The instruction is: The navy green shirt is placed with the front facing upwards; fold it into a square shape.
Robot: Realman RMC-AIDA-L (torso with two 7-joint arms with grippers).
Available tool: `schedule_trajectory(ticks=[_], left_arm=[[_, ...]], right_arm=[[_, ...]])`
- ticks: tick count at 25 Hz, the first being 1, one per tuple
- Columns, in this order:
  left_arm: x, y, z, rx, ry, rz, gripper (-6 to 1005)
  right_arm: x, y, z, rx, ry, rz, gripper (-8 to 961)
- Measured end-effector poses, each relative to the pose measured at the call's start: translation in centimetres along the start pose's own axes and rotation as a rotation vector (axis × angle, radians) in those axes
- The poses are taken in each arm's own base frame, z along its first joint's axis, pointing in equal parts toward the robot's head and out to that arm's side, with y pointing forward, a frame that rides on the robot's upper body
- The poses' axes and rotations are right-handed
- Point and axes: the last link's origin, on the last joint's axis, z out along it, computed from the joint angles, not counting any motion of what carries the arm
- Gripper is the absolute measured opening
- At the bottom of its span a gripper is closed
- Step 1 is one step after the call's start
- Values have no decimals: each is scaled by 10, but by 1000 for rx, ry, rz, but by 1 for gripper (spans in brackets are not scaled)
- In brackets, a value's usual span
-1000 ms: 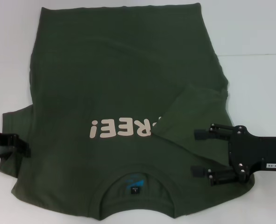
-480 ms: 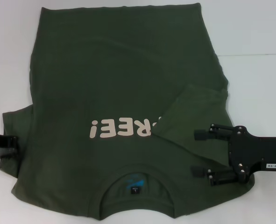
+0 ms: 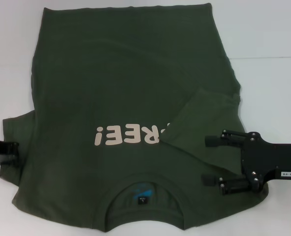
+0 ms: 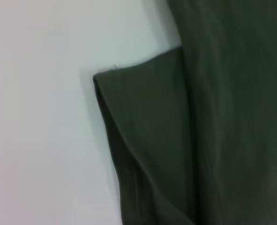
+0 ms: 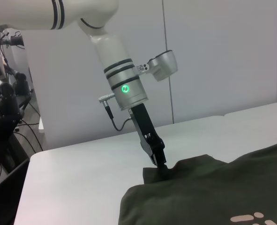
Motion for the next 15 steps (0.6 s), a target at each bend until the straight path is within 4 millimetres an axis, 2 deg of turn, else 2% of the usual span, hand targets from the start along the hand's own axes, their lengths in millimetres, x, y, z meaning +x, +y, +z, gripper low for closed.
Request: schedule_trajectory(ticks=[8,15], left_arm=[[4,-2,-7,38,30,30,2],[5,-14,-15,75,60,20,2]], right_arm=[[-1,-1,0,3,1,-3,942],[-1,-2,0,5,0,-5,941]])
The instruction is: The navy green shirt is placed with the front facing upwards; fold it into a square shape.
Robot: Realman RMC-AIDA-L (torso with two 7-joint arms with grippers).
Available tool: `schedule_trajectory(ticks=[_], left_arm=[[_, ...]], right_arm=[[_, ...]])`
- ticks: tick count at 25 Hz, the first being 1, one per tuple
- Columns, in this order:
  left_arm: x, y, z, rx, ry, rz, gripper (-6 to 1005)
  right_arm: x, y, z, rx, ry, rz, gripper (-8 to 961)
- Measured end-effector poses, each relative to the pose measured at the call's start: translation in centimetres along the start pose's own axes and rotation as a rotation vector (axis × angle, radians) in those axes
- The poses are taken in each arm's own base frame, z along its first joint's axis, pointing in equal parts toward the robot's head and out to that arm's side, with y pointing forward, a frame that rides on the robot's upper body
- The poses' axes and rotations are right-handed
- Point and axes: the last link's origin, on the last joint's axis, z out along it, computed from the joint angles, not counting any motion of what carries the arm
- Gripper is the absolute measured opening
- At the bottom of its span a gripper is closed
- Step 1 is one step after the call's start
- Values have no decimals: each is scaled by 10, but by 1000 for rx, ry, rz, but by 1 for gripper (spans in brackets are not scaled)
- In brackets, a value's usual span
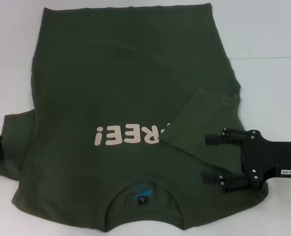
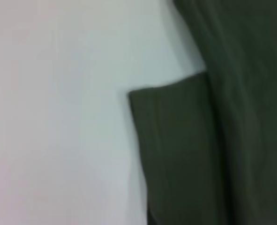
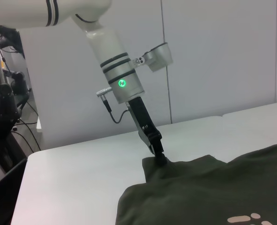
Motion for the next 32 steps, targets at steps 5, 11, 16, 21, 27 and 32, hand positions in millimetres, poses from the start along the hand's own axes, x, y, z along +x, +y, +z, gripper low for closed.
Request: schedule_trajectory(ticks=[5,11,16,21,27,32], left_arm=[[0,-13,-8,39,45,-13,2],[3,-25,-13,78,106,-23,2],[11,-30,-14,109,167,-20,2],[19,-34,-17,132,219,-20,2],[26,-37,-21,150,260,-18,3],[28,-38,-22,161,277,-11,3]], right_arm=[[-1,0,0,1,-1,-2,941],[-2,-1,0,0,-1,5,941],[-3,-1,1,-2,-2,4,942],[-2,-1,0,-1,-2,7,942],[-1,-1,1,-2,-3,12,941],[-2,-1,1,-1,-3,12,941]])
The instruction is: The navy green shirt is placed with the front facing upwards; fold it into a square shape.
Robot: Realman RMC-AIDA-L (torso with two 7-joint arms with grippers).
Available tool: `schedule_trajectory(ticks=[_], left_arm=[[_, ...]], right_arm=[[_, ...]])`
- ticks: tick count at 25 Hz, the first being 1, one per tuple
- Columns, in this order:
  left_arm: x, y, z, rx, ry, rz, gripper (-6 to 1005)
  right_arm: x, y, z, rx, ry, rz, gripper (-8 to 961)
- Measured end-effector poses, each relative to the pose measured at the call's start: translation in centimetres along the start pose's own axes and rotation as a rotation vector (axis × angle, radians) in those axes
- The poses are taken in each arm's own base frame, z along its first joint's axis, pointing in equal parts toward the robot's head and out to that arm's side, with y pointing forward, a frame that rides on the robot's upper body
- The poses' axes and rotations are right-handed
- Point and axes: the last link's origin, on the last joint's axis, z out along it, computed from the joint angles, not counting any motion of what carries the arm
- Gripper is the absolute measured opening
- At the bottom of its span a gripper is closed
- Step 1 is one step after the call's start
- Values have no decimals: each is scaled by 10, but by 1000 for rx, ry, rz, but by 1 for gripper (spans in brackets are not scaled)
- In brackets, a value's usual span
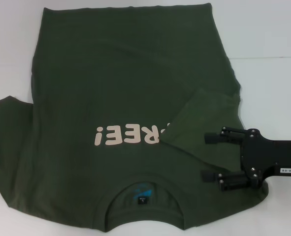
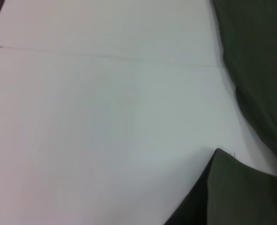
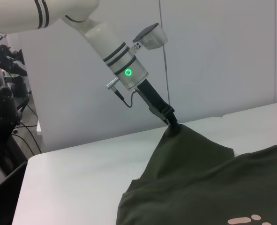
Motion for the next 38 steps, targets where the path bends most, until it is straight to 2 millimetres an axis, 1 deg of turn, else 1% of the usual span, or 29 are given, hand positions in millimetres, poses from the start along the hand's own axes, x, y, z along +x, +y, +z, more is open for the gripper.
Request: schedule_trajectory(ticks=[9,11,12,13,15,16,17,20,23,26,27,28,29,33,38], left_arm=[[1,-6,-5,17,27,-7,3],[0,-3,-8,8,23,-5,3],[0,4,-10,-13,9,-2,3],[0,4,-10,-13,9,-2,3],[0,17,-12,-50,-8,4,3],[0,28,-14,-81,-14,9,3],[-1,34,-14,-99,-19,13,3],[0,68,-15,-192,-15,33,3],[1,98,-12,-278,-11,48,3],[2,123,-4,-348,-13,57,3],[2,128,-2,-360,-13,58,3],[2,128,-2,-360,-13,58,3],[0,140,10,-397,-9,37,3],[-3,148,26,-412,-5,14,3],[-6,158,32,-437,-2,26,2]], right_arm=[[0,-1,1,6,0,2,941],[0,-1,1,7,0,2,941],[0,-2,1,9,1,2,942],[0,-2,2,9,1,3,942],[0,-2,2,10,0,4,942],[0,-2,2,12,1,4,942],[1,-2,2,12,1,5,942],[1,-2,1,16,2,6,942],[1,-2,1,17,3,6,942],[2,-2,0,19,4,9,942],[3,-1,0,19,4,10,941],[3,-1,-1,20,4,10,941],[3,-1,-1,21,5,11,941],[4,-1,-2,23,7,14,941],[4,-2,-3,25,11,15,941]])
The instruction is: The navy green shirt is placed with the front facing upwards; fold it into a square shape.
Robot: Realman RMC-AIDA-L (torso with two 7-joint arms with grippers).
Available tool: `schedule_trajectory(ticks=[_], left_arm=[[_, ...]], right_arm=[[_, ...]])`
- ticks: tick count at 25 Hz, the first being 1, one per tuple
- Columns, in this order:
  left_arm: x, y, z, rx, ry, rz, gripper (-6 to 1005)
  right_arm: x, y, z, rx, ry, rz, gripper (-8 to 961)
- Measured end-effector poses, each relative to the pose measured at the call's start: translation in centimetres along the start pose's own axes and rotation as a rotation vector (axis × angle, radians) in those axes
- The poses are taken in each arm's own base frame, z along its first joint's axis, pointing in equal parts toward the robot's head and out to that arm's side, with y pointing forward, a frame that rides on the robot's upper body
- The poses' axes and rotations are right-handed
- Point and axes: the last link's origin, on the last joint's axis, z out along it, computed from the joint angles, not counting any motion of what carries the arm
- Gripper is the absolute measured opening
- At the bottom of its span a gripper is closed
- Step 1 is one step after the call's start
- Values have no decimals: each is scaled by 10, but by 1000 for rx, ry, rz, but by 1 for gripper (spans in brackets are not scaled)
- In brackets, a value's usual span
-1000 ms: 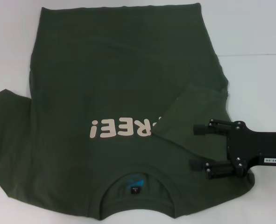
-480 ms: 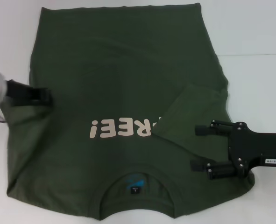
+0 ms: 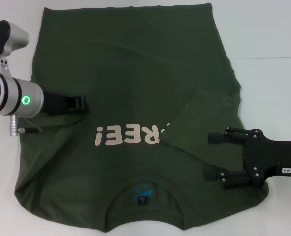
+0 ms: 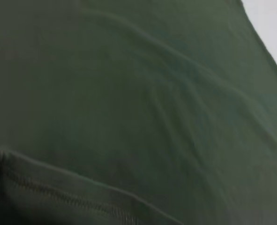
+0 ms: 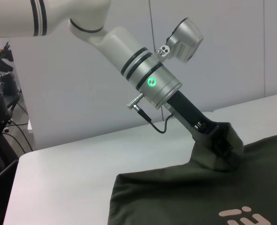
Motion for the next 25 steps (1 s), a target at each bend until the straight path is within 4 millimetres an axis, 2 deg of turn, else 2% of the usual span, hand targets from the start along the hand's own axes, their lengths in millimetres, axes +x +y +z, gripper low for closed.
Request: schedule_trajectory(ticks=[10,25], left_arm=[[-4,14,14,-6,-45,60,6],[-13,17,25,-12,-79,61,17]], right_arm=[[-1,-3,2,7,1,-4,942],[-2,-4,3,11,3,-4,941]])
